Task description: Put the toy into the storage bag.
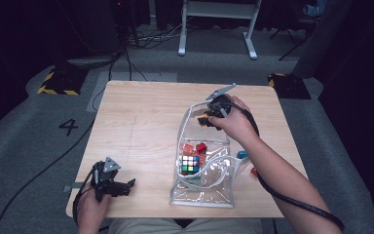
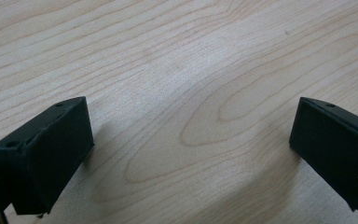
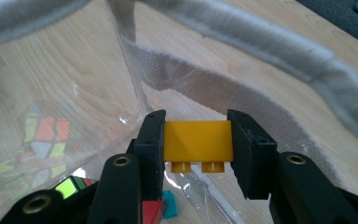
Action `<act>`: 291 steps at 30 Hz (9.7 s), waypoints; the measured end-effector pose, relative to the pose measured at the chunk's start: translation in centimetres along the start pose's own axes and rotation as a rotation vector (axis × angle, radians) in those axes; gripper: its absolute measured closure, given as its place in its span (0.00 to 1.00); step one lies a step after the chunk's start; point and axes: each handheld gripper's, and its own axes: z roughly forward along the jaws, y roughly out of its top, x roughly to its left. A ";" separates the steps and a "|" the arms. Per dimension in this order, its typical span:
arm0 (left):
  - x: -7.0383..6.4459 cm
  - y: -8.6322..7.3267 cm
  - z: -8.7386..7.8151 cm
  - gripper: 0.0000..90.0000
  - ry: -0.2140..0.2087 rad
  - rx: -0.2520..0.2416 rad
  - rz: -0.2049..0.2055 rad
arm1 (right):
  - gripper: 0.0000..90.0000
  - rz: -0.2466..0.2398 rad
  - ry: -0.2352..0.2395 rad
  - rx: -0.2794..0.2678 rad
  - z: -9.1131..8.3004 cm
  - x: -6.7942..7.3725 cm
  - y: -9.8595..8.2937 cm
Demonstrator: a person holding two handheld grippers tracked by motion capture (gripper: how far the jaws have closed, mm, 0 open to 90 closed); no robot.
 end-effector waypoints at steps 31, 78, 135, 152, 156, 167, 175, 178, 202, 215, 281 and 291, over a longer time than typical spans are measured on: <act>0.0 0.0 0.0 0.00 0.000 -0.001 0.000 | 0.66 -0.073 0.028 0.257 4.0 1.1 -1.9; 0.0 0.0 0.0 0.00 -0.006 0.003 0.000 | 0.43 0.004 0.009 -0.082 -8.6 -1.0 -1.6; 0.0 0.1 0.1 0.00 -0.006 0.002 0.004 | 0.46 0.362 -0.151 0.082 -5.0 -11.3 -18.0; 0.0 0.1 0.1 0.00 -0.006 0.001 0.003 | 0.49 0.398 -0.146 0.140 -3.3 -11.4 -20.8; 0.0 0.1 0.1 0.00 -0.006 0.001 0.004 | 0.58 0.391 -0.146 0.171 -3.3 -11.5 -21.3; 0.0 0.1 0.1 0.00 -0.006 0.001 0.004 | 0.66 0.379 -0.158 0.149 -4.3 -11.5 -20.9; 0.0 0.1 0.1 0.00 -0.006 0.001 0.004 | 0.66 0.355 -0.155 0.098 -6.4 -11.1 -19.2; 0.0 0.1 0.1 0.00 -0.006 0.001 0.004 | 0.66 0.348 -0.156 0.070 -7.4 -11.0 -18.5; 0.0 0.1 0.1 0.00 -0.007 0.003 0.004 | 0.66 0.290 -0.137 -0.101 -13.2 -9.6 -14.0; -0.1 0.0 0.0 0.00 0.006 0.003 -0.004 | 0.66 0.206 -0.108 -0.139 -14.7 -7.5 -10.2; -0.1 0.1 0.1 0.00 0.005 0.001 -0.004 | 0.66 0.094 -0.011 -0.030 -2.3 -1.7 -0.2; -0.1 0.1 0.1 0.00 0.005 0.001 -0.004 | 0.66 0.047 -0.034 0.020 -1.0 -0.7 -0.5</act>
